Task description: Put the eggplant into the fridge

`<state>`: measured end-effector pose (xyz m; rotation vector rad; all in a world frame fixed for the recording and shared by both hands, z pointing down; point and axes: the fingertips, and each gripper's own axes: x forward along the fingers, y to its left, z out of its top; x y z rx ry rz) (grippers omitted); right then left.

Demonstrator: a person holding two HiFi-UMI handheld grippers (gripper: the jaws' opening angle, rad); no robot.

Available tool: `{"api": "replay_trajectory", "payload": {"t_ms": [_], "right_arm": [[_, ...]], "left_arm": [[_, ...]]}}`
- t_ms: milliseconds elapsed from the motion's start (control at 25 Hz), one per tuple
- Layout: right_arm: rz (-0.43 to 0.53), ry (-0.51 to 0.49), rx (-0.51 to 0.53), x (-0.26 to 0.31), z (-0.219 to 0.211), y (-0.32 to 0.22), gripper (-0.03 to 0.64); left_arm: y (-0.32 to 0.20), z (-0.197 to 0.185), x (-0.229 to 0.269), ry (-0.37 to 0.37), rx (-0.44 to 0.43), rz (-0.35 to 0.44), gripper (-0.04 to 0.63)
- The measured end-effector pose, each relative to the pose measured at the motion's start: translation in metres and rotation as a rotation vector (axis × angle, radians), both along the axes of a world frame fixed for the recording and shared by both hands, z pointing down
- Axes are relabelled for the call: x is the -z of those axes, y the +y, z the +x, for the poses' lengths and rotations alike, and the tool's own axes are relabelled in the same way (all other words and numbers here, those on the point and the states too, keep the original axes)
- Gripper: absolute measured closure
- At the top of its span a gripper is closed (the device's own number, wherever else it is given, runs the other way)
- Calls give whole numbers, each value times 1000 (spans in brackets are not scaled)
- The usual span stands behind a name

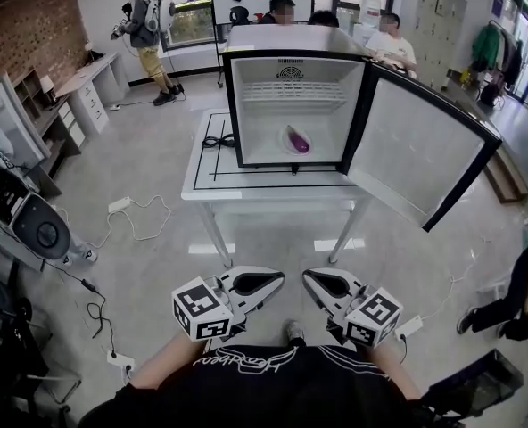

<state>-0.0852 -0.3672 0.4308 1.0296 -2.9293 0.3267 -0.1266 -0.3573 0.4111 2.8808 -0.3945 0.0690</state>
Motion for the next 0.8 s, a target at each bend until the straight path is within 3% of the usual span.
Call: {"api": "replay_trajectory", "payload": {"t_ms": [360,800], "right_arm": [[-29,-35,-69,-3,-13,42,611],[-63,41,-82,-12,-33,67,611]], "left_arm": [[41,-25,0,31,-28,-26,588],[63,-39,-6,40,-29,-27,588]]}}
